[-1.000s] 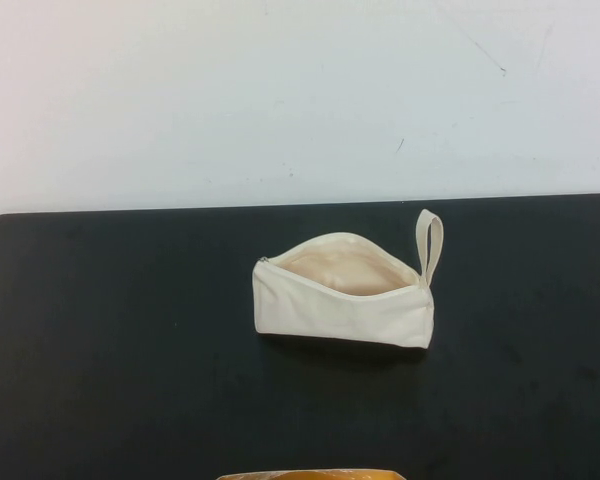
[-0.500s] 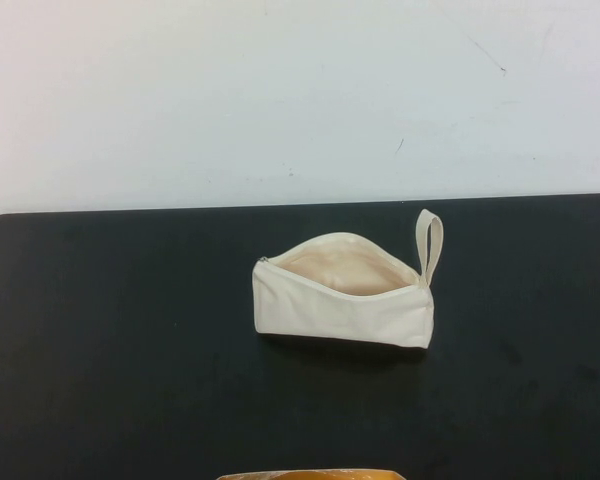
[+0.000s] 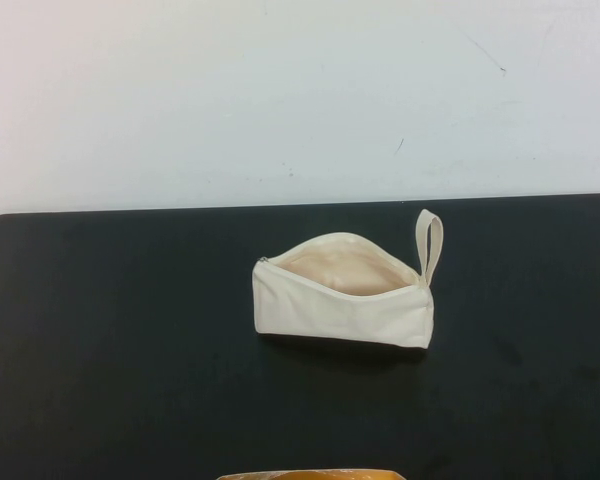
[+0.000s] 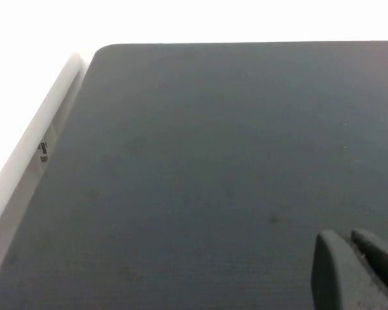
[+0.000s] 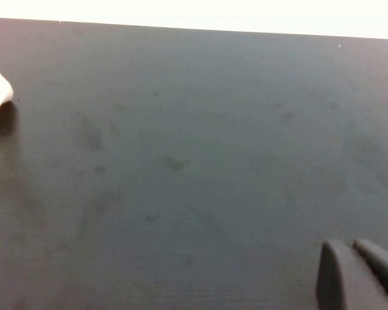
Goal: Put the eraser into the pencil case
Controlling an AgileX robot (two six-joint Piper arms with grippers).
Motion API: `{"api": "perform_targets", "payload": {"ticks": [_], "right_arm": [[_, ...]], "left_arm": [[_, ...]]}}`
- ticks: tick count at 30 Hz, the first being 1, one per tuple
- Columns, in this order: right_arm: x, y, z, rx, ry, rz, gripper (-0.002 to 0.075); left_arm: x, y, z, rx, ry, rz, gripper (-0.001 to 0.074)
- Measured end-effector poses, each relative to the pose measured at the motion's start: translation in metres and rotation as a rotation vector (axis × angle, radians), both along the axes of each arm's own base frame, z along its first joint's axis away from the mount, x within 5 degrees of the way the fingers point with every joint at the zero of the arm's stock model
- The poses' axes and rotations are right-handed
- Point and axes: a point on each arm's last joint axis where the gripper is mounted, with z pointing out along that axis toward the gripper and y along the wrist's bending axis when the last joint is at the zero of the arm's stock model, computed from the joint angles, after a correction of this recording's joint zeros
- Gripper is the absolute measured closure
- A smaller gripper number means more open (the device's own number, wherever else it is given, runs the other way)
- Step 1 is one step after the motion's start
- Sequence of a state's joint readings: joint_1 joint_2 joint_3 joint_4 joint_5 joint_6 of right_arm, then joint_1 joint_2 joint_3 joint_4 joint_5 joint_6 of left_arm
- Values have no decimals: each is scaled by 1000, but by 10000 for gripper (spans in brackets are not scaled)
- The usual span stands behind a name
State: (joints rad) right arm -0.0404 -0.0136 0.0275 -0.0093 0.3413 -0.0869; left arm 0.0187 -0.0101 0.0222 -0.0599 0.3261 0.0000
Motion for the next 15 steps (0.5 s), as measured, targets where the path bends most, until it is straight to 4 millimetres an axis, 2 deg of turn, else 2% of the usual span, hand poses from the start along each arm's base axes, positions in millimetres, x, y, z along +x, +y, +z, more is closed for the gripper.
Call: {"api": "perform_targets", "payload": {"ticks": [15], "right_arm": [[0,0,0,0,0,0,727]], "left_arm": [[0,0,0,0,4,9,736]]}}
